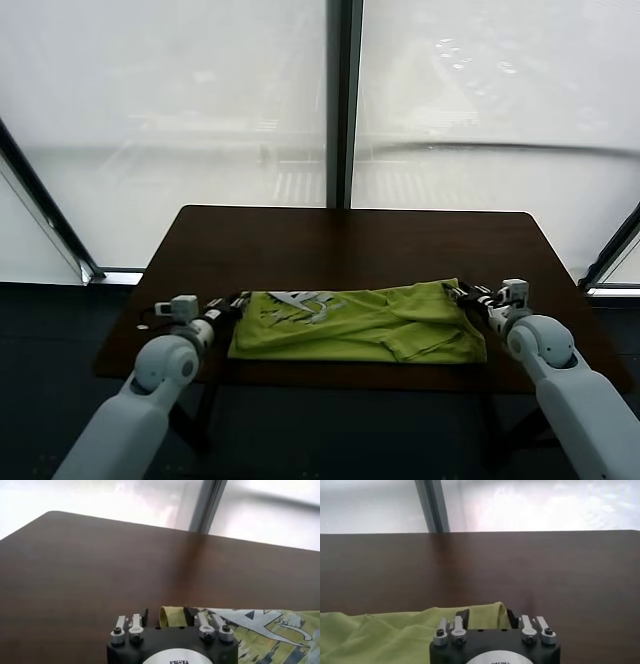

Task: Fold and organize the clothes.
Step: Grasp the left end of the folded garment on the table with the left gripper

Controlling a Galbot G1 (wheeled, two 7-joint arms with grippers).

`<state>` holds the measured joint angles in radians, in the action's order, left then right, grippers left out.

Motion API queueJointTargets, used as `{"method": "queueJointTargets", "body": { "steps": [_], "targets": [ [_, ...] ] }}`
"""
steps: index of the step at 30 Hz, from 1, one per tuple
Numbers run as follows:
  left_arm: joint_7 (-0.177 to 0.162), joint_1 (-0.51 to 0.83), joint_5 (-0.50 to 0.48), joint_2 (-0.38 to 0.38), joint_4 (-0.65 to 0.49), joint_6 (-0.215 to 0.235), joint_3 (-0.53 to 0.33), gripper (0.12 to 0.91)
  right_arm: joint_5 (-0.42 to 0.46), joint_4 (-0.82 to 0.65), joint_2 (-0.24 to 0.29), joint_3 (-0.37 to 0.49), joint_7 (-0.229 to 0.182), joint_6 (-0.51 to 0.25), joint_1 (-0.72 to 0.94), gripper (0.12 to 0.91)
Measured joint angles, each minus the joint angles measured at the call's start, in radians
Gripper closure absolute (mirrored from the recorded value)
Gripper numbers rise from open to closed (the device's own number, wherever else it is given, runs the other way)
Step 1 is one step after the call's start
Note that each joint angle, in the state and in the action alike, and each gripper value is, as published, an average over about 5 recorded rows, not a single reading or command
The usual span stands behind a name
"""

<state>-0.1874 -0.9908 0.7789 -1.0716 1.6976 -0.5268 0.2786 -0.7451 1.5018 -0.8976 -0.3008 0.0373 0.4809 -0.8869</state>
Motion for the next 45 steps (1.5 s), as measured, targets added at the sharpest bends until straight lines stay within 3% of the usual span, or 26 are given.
{"method": "queueJointTargets", "body": {
  "steps": [4,12,19,21,25,30,33,35,37,45],
  "targets": [
    [0.0,0.014,-0.003,-0.007,-0.015,0.014,0.0,0.826,0.003,0.001,-0.003,-0.003,0.001,-0.007,-0.004,0.885],
    [0.0,0.045,-0.003,-0.01,-0.055,0.03,0.01,0.831,0.001,0.012,-0.002,-0.031,-0.003,-0.015,-0.027,0.885],
    [-0.003,0.039,-0.005,0.0,-0.044,0.015,0.011,0.827,-0.001,0.014,-0.006,-0.038,-0.004,-0.017,-0.031,0.885],
    [-0.007,0.031,-0.006,0.003,-0.033,0.007,0.011,0.795,-0.001,0.013,-0.005,-0.036,-0.004,-0.017,-0.03,0.885],
    [-0.022,0.012,-0.004,0.001,-0.005,-0.008,0.011,0.601,-0.002,0.012,-0.003,-0.034,-0.004,-0.017,-0.027,0.885],
    [-0.03,0.0,0.003,-0.012,0.009,-0.023,0.008,0.281,-0.003,0.011,0.0,-0.033,-0.003,-0.016,-0.026,0.885],
    [-0.029,-0.002,0.006,-0.019,0.011,-0.026,0.004,0.159,-0.005,0.012,0.002,-0.032,-0.003,-0.015,-0.026,0.885],
    [-0.029,-0.003,0.007,-0.023,0.01,-0.024,0.003,0.176,-0.006,0.012,0.002,-0.032,-0.002,-0.015,-0.025,0.885],
    [-0.027,-0.002,0.006,-0.027,0.006,-0.02,0.002,0.249,-0.006,0.012,0.003,-0.032,-0.002,-0.015,-0.025,0.885],
    [-0.015,0.002,0.004,-0.03,-0.01,0.0,0.002,0.736,-0.006,0.012,0.003,-0.032,-0.002,-0.015,-0.025,0.885]
  ]
}}
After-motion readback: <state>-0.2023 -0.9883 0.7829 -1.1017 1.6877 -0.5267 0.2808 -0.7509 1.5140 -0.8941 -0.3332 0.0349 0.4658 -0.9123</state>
